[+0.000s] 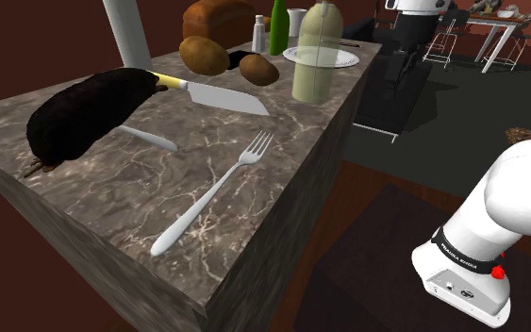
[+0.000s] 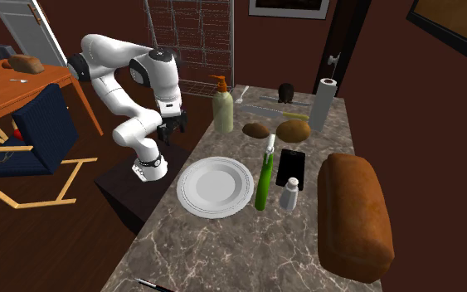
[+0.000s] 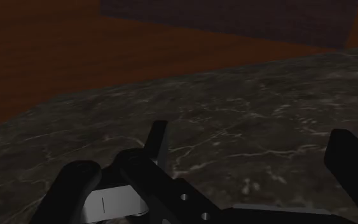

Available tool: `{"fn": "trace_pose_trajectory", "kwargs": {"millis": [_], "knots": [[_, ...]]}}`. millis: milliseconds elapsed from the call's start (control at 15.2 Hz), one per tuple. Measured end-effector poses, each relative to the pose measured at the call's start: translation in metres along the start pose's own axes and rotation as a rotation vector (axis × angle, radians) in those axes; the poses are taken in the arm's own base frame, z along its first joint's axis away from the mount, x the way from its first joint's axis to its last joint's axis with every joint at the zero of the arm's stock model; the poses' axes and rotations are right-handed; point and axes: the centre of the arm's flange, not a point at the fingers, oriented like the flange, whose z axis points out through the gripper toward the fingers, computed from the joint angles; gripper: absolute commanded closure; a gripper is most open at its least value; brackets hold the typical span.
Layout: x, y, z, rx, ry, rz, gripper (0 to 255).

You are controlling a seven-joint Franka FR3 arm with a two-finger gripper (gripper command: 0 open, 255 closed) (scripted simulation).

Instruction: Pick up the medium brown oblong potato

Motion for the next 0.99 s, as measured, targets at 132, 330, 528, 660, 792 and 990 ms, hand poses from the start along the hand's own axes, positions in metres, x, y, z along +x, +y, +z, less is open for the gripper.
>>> {"fn": "trace_pose_trajectory", "kwargs": {"millis": [132, 330, 528, 660, 792, 990], "knots": [[0.006, -0.002, -0.002, -0.003, 0.002, -0.002, 0], [0.032, -0.022, -0.011, -0.019, 0.01, -0.015, 0], [0.063, -0.04, -0.02, -0.037, 0.021, -0.03, 0], [0.089, -0.056, -0.027, -0.048, 0.028, -0.04, 0], [0.105, -0.069, -0.032, -0.061, 0.035, -0.05, 0], [0.134, -0.089, -0.05, -0.079, 0.06, -0.06, 0]]}}
